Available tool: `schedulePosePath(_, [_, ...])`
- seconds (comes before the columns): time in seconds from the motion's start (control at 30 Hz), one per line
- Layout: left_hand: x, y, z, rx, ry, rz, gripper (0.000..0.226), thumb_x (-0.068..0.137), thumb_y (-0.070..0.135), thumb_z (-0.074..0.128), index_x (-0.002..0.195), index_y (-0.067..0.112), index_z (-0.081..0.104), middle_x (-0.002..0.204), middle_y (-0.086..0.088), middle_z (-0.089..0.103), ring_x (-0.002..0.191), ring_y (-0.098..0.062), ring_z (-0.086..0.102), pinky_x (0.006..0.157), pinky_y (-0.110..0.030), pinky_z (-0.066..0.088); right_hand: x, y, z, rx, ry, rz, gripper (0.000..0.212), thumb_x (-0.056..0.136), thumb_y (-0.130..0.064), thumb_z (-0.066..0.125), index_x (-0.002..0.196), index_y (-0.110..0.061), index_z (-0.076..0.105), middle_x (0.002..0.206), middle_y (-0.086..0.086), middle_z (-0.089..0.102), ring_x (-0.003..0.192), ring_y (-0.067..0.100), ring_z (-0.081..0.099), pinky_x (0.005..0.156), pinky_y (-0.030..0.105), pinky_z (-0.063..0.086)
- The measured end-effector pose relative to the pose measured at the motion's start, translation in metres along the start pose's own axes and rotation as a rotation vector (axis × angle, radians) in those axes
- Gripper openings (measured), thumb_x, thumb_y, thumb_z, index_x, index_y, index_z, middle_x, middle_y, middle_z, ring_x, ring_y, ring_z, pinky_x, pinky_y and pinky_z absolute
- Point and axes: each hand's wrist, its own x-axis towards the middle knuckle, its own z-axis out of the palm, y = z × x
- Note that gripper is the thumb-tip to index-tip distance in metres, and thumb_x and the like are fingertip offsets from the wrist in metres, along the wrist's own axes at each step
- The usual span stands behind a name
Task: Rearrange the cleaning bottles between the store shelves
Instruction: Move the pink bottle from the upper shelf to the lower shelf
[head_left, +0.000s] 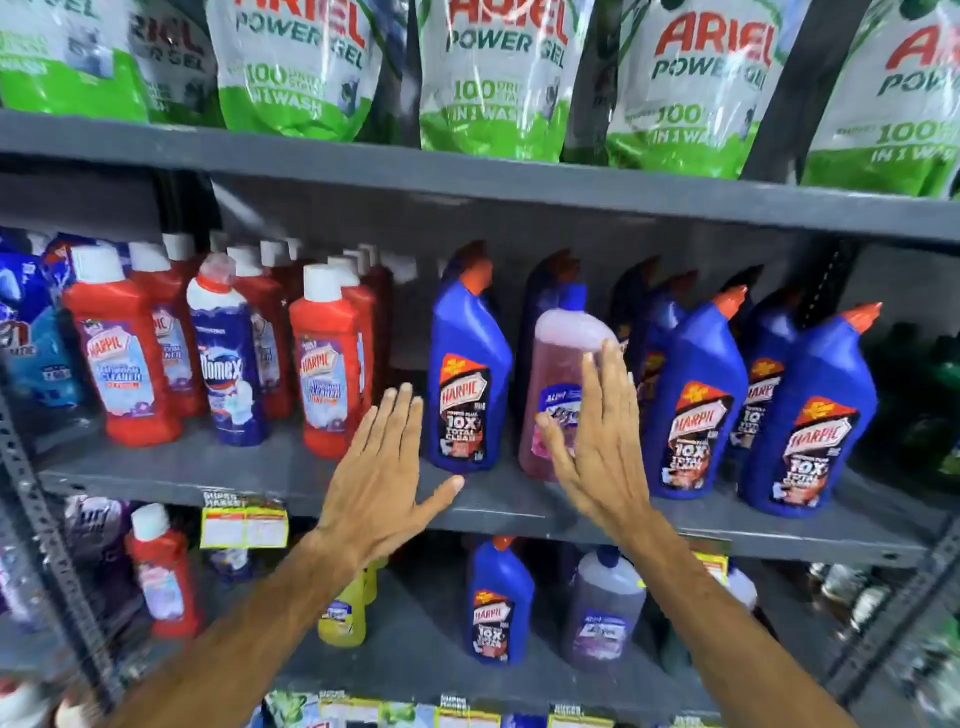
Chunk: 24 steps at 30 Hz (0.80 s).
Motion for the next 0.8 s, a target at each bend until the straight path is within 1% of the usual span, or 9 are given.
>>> schedulePosePath(0.1, [-0.004,-0.003,0.018,0.006,-0.146,-0.102,0.117,0.091,0.088,0.019,0.165,-0.002,0.005,0.176,-0.02,0.002,0.164,-0.03,0.004,0.134,-0.045,0.012,-0.008,0.007,0.012,0.077,-0.009,0.127,0.091,0.105,-0.044,0.059,0.169,-0.004,0.007,0.18,0.014,-0.006,0.168,0.033,0.003,0.135,0.05,0.01])
schedulePosePath(0.2, [-0.005,-0.001,0.034,-0.014,-0.268,-0.137,0.125,0.083,0.093,0.01,0.165,0.0,-0.002,0.176,-0.018,-0.004,0.164,-0.028,-0.002,0.133,-0.038,0.001,-0.015,0.011,0.023,0.246,-0.057,0.29,0.098,0.105,-0.042,0.063,0.169,-0.007,-0.003,0.18,0.015,-0.009,0.168,0.023,-0.006,0.136,0.041,0.006])
schedulePosePath(0.27, [-0.004,-0.003,0.034,-0.039,-0.34,-0.143,0.127,0.08,0.095,0.002,0.165,0.0,-0.001,0.177,-0.017,-0.002,0.164,-0.026,-0.001,0.132,-0.036,-0.001,-0.012,0.013,0.023,0.394,-0.094,0.412,0.104,0.103,-0.043,0.067,0.169,-0.01,-0.006,0.18,0.011,-0.004,0.167,0.018,0.0,0.135,0.038,0.01])
schedulePosePath(0.3, [-0.002,-0.004,0.034,-0.039,-0.374,-0.145,0.128,0.08,0.096,-0.001,0.166,0.001,0.002,0.177,-0.017,0.0,0.164,-0.025,0.001,0.132,-0.036,0.0,-0.009,0.014,0.023,0.475,-0.117,0.481,0.106,0.101,-0.044,0.069,0.17,-0.012,-0.004,0.18,0.009,0.002,0.166,0.018,0.01,0.134,0.041,0.017])
schedulePosePath(0.4, [0.0,-0.004,0.032,-0.017,-0.457,-0.132,0.128,0.078,0.095,-0.003,0.166,0.003,0.006,0.177,-0.015,0.004,0.164,-0.025,0.005,0.134,-0.038,0.002,-0.002,0.019,0.022,0.667,-0.149,0.596,0.107,0.092,-0.042,0.08,0.169,-0.02,0.01,0.168,0.006,0.041,0.146,0.018,0.053,0.121,0.044,0.045])
schedulePosePath(0.47, [0.0,-0.004,0.032,-0.007,-0.461,-0.132,0.126,0.078,0.094,-0.002,0.166,0.004,0.008,0.177,-0.015,0.005,0.164,-0.025,0.006,0.134,-0.039,0.003,0.0,0.028,0.021,0.73,-0.169,0.63,0.099,0.088,-0.039,0.085,0.164,-0.025,0.024,0.151,-0.002,0.061,0.128,0.01,0.068,0.11,0.041,0.056])
schedulePosePath(0.6, [-0.001,-0.003,0.032,0.021,-0.468,-0.152,0.127,0.078,0.094,-0.003,0.167,0.005,0.01,0.177,-0.015,0.007,0.164,-0.026,0.008,0.134,-0.041,0.008,0.003,0.041,0.022,0.875,-0.223,0.713,0.081,0.078,-0.035,0.09,0.147,-0.032,0.047,0.127,-0.011,0.075,0.117,0.013,0.074,0.102,0.045,0.061])
schedulePosePath(0.7, [0.001,-0.003,0.031,0.015,-0.469,-0.157,0.127,0.077,0.094,-0.003,0.167,0.005,0.01,0.177,-0.014,0.007,0.164,-0.026,0.009,0.134,-0.041,0.009,0.012,0.046,0.019,0.895,-0.246,0.749,0.07,0.065,-0.038,0.093,0.125,-0.033,0.056,0.112,-0.014,0.079,0.111,0.018,0.076,0.092,0.036,0.065])
schedulePosePath(0.8, [0.001,-0.002,0.029,0.016,-0.479,-0.155,0.127,0.077,0.095,-0.002,0.167,0.005,0.01,0.177,-0.013,0.008,0.164,-0.025,0.009,0.134,-0.042,0.011,0.016,0.049,0.013,0.855,-0.265,0.747,0.068,0.068,-0.029,0.099,0.121,-0.029,0.057,0.115,-0.003,0.079,0.11,0.021,0.077,0.096,0.047,0.064])
